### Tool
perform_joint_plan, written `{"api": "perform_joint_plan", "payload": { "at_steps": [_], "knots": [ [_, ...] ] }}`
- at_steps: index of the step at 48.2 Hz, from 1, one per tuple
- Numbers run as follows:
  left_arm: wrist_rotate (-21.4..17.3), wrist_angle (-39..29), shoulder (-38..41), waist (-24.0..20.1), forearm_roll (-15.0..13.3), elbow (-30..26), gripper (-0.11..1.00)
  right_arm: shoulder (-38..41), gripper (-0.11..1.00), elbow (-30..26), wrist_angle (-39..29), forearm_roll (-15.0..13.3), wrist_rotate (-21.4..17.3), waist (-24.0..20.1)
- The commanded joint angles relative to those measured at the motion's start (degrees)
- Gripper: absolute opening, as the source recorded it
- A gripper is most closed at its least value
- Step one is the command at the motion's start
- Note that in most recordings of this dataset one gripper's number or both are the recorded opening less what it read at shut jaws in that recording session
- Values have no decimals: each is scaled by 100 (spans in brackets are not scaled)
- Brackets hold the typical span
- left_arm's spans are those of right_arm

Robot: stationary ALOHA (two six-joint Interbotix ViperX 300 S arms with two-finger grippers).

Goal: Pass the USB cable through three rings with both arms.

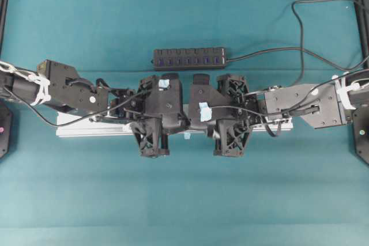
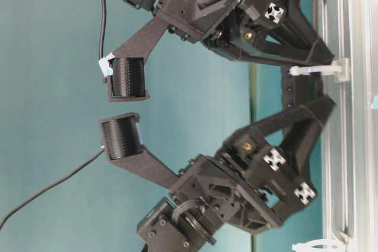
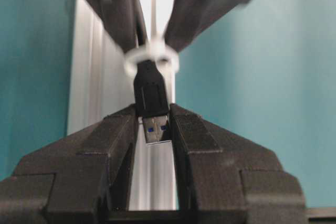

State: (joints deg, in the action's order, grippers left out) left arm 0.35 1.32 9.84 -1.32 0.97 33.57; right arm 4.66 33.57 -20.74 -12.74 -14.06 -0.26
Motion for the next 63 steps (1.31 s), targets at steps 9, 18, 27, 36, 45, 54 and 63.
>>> {"api": "perform_joint_plan", "payload": {
  "at_steps": [9, 18, 27, 36, 45, 54, 63],
  "knots": [
    [-9, -158, -202, 79, 18, -9, 24, -281, 73, -44, -44, -35, -44, -18],
    [-18, -343, -316, 79, 18, 9, 24, -422, 78, -44, 9, -44, -35, 44],
    [-18, -466, -615, 79, 9, 193, 24, -422, 78, -62, 141, -53, -9, 53],
    [0, -633, -967, 79, 9, 413, 24, -396, 77, -97, 343, -53, -18, 53],
    [-18, -712, -1195, 70, 18, 483, 24, -308, 77, -255, 404, -53, -9, 53],
    [-26, -782, -1248, 70, 9, 501, 24, -185, 77, -439, 422, -53, 9, 53],
    [-18, -791, -1257, 97, 18, 510, 24, 44, 77, -642, 396, -53, 44, 53]
  ]
}}
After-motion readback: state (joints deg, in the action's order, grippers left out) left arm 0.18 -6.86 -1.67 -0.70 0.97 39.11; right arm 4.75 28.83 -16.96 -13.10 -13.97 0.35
